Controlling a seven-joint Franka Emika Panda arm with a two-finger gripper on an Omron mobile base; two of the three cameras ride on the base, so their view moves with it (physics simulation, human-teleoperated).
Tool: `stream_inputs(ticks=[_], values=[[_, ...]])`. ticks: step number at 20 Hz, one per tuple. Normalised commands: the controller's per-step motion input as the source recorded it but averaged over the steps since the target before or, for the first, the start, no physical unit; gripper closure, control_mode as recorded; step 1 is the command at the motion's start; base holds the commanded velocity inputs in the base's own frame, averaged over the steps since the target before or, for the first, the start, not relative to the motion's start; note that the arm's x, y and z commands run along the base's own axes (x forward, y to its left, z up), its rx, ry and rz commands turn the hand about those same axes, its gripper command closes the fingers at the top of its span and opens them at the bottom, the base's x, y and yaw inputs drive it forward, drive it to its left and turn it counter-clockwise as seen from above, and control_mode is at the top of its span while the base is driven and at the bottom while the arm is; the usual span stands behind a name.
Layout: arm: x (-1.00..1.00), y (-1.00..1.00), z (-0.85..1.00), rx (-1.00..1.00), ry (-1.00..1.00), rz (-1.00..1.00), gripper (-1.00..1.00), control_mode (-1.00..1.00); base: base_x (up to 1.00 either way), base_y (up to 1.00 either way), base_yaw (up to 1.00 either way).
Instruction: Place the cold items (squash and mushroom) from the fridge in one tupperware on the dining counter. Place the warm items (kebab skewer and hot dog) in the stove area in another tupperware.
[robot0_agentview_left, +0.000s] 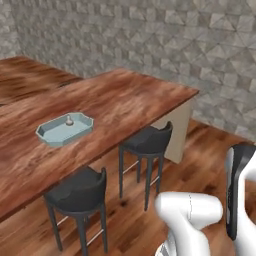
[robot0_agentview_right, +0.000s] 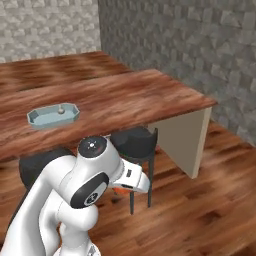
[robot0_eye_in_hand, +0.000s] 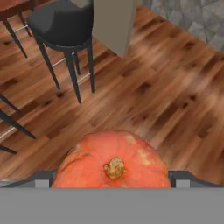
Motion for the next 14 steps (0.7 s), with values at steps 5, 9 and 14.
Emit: stream_inputs(ticks=[5,9,14], values=[[0.00,0.00,0.00,0.00,0.00,0.00,1.00,1.00,0.39,-0.48,0.52],[0.00,0.00,0.00,0.00,0.00,0.00,1.00,1.00,0.38,-0.31,0.54],[0.00,0.00,0.00,0.00,0.00,0.00,1.00,1.00,0.35,-0.33,0.52]])
